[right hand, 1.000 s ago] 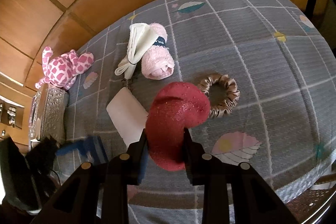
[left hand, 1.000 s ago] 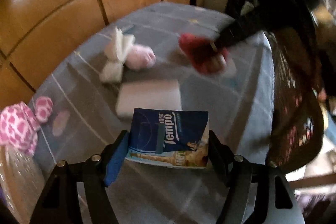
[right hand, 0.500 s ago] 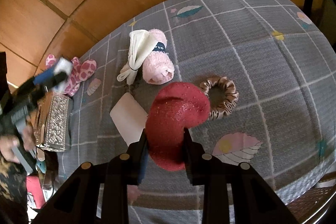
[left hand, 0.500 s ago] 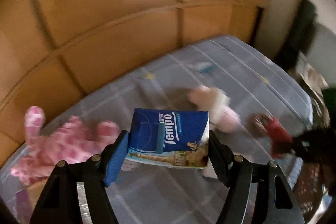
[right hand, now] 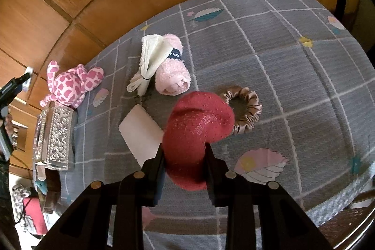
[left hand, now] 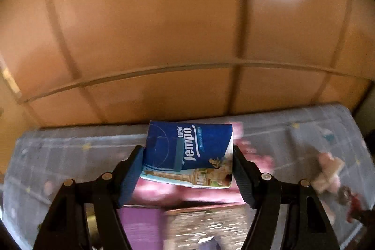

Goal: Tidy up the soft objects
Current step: 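Drop the Tempo pack into the tray with the left tool while the right tool holds the sock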

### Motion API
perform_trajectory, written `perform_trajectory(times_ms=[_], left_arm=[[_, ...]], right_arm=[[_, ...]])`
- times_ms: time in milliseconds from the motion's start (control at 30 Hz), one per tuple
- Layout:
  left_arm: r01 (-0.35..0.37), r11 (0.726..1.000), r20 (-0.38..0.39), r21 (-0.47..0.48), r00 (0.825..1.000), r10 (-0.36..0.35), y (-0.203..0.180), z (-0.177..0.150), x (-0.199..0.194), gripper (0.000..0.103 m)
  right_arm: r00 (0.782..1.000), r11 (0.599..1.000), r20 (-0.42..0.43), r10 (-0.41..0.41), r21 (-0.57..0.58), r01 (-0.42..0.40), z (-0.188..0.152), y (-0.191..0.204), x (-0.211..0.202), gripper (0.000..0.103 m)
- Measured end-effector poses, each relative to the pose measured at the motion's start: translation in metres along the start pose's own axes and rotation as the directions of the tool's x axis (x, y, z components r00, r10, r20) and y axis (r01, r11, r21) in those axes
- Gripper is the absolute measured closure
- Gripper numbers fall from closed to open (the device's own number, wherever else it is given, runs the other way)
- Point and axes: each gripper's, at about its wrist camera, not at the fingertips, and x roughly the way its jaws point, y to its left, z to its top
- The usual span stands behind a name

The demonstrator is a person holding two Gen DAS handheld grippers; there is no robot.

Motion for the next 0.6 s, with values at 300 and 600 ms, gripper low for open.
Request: perform_trajectory(times_ms=[300,600], left_arm=[[-0.141,0.974,-0.024,-0.177,0.99,0.139,0.139,-0.064,-0.028,0.031],[-0.176,0.923,-0.026,-0.342,0.984,0.178,0.221,-0.174,-0.081,0.031]], right_arm=[[0.998,0.997,-0.006,-0.061,-0.041,0.061,-0.001,0.006,0.002,0.074],[0.988,0.986,-0.013,-0.154,-0.072,0.152,-0.001,0.011,0.006,0.074]])
